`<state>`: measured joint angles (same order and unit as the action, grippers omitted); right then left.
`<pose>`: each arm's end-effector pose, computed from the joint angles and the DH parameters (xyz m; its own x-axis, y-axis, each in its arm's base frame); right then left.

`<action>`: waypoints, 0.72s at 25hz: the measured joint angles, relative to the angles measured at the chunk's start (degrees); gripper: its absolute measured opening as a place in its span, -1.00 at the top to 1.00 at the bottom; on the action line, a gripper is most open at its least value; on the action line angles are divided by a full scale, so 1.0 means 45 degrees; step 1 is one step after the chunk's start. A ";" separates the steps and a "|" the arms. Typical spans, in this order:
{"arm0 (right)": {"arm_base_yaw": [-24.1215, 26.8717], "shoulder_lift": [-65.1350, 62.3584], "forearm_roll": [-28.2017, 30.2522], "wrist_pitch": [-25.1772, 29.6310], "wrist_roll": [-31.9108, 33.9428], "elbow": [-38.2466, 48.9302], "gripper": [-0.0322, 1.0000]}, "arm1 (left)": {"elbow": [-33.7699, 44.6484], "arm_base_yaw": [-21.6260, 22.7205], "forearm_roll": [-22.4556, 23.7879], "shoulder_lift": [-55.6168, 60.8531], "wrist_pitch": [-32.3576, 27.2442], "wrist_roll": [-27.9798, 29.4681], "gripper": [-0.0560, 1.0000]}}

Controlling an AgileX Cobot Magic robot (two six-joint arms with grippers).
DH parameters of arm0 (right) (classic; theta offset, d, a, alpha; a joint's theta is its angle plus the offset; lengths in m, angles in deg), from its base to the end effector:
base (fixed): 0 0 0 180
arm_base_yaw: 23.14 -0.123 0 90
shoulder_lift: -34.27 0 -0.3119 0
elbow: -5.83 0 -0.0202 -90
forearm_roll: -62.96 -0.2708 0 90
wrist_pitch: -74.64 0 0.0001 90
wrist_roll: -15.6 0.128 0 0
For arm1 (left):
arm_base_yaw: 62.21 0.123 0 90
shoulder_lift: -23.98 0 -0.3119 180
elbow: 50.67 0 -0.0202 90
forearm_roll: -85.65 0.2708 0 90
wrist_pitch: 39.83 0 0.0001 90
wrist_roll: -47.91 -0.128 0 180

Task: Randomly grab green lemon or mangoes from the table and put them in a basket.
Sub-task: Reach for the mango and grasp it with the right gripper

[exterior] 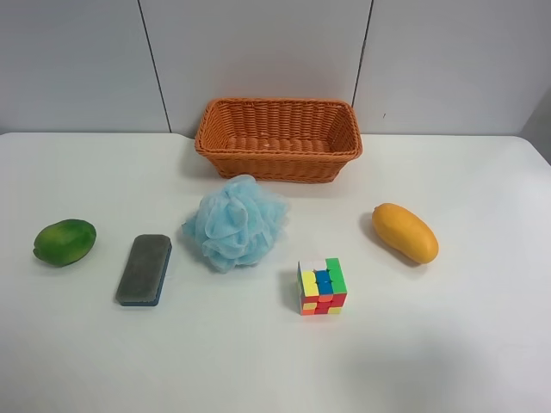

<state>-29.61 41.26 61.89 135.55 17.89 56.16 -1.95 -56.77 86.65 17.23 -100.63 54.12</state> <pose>0.0198 0.0043 0.2636 -0.4756 -0.0046 -0.8797 -0.1038 0.9933 0.0509 0.0164 0.0035 0.2731 -0.4275 -0.1409 -0.8930 -0.1518 0.9849 -0.0827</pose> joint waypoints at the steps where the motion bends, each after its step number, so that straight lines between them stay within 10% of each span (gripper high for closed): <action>1: 0.0000 0.0000 0.0000 0.0000 0.0000 0.0000 -0.98 | 0.0000 0.0000 0.0000 0.0000 0.0000 0.0000 -0.99; 18: 0.0000 0.0000 0.0000 0.0000 0.0000 0.0000 -0.98 | 0.0000 0.0000 -0.0012 0.0000 0.0000 0.0000 -0.99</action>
<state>-29.61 41.26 61.89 135.55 17.89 56.16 -1.95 -56.77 86.59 17.23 -100.63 54.12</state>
